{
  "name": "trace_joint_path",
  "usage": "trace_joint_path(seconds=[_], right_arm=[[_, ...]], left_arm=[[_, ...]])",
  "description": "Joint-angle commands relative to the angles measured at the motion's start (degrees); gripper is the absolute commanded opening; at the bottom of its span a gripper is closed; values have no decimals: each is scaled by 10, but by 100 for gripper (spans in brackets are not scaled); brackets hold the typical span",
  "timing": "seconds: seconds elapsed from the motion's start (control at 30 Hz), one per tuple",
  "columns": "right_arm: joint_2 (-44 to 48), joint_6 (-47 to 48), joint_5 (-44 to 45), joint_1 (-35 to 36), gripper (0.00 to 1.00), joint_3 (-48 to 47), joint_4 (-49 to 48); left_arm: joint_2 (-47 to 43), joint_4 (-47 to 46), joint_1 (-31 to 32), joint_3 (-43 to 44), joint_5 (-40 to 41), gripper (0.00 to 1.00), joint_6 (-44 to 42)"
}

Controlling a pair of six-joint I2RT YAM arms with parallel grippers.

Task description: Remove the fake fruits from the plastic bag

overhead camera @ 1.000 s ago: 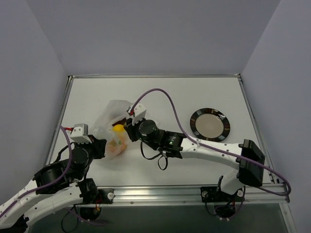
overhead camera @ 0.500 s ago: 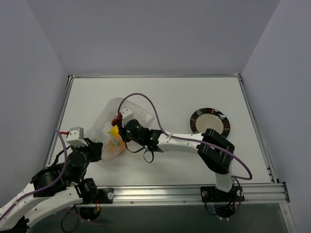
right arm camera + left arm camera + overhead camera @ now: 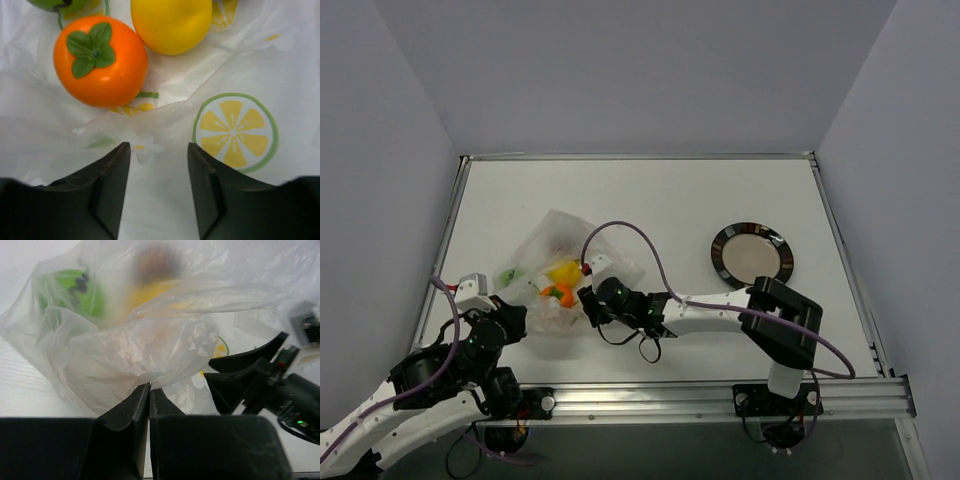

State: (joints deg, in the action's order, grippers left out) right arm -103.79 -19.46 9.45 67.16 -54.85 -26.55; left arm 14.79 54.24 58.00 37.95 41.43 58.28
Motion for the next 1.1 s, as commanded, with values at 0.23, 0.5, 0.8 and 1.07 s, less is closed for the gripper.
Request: trace_joint_path(seconds=[0.23,0.5,0.8,1.07], right_arm=[[85,7,66,13,71,-78,17],[-62,-39,128,14,81,-192,0],[-116,-69,130,42,100,-192,14],[-146,-91,74,58,100,-193,12]], left_arm=[[-6,26,-1,-30,-18,2,58],[-20,4,-1,-23,-21,2,22],[-42,-5,-1,-37,-17,2,15],[-32,-9,-1,-33,-7,2,6]])
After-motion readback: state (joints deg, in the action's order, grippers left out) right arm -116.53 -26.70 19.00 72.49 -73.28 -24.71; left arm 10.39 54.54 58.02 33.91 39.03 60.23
